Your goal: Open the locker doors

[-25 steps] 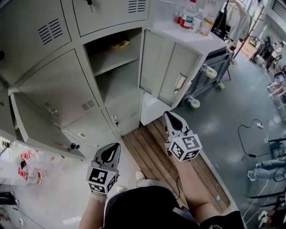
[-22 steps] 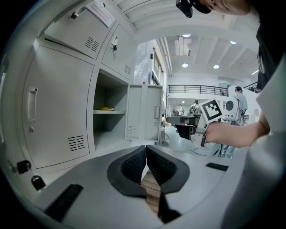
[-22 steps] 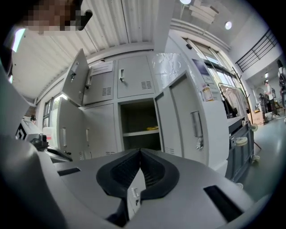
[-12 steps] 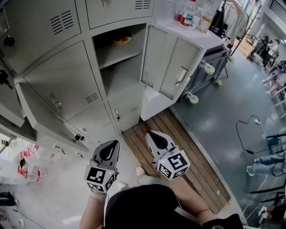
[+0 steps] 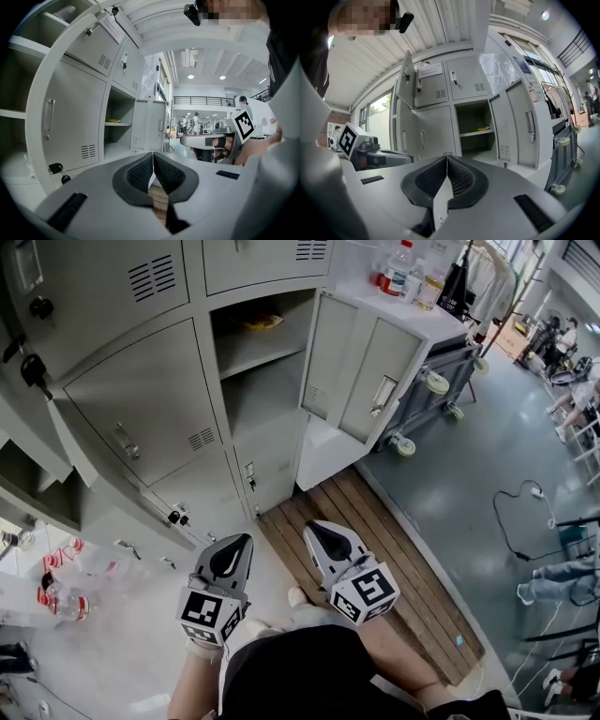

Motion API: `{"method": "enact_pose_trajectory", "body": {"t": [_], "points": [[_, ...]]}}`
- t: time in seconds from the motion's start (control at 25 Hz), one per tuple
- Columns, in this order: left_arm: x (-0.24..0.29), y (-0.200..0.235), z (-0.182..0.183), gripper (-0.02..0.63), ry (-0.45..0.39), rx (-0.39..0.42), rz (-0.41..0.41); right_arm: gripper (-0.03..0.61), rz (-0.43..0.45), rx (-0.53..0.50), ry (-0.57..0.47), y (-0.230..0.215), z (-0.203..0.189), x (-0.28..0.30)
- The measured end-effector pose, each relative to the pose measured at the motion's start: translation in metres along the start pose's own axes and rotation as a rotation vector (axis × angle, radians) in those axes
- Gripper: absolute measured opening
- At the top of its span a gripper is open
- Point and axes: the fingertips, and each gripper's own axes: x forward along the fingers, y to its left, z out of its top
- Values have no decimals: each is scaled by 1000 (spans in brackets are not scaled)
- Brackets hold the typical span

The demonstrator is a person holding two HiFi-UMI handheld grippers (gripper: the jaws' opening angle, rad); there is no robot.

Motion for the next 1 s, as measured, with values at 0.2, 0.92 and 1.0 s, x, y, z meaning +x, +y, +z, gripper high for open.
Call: {"method": "enact_pose_trajectory", "body": {"t": [0.2,0.92,1.0], "points": [[-8,3,-3,20,5,10,0,28,-18,8,2,6,0,1],[-4,14,-3,20,28,38,5,28,-17,40,-8,0,-2,20],[-2,16,-3,20,27,38,12,28,-13,43,0,-1,-4,22]]}}
